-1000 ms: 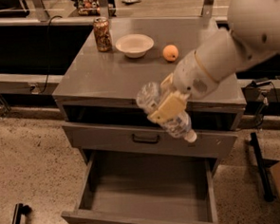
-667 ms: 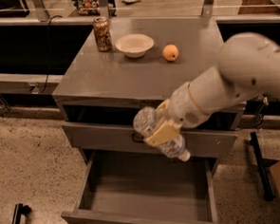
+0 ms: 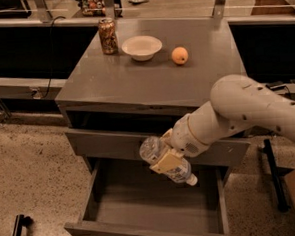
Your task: Place blue plastic bottle into middle drawer
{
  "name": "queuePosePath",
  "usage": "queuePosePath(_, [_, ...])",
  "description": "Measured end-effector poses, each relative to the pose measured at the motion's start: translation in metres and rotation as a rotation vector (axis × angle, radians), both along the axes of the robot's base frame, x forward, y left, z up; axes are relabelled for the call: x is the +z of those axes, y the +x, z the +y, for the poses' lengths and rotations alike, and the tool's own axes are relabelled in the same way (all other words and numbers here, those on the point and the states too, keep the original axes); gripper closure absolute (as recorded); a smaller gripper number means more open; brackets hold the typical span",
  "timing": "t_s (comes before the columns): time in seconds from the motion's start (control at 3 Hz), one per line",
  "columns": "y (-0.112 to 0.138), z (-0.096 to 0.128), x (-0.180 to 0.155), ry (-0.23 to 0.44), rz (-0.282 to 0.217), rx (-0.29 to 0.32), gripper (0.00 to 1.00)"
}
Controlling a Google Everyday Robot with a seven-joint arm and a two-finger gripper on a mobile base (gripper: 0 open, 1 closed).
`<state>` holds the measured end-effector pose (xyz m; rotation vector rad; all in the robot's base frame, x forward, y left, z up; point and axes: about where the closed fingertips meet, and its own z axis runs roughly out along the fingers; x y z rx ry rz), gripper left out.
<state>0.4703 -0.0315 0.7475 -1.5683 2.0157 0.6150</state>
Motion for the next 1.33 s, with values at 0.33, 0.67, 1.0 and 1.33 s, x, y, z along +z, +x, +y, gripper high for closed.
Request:
queuePosePath(0.33, [-0.019, -0.008, -0.072, -0.027, 0.005, 0.009, 1.00])
queuePosePath(0.67, [-0.029, -0.015, -0.126, -0.048, -0.016, 0.034, 1.00])
queuePosePath(1.0, [-0.029, -0.024, -0.184, -0.113, 0.002, 0.045, 0.81])
queuePosePath(1.33, [-0.030, -0.031, -0.246, -0.172, 0.051, 0.029, 0.59])
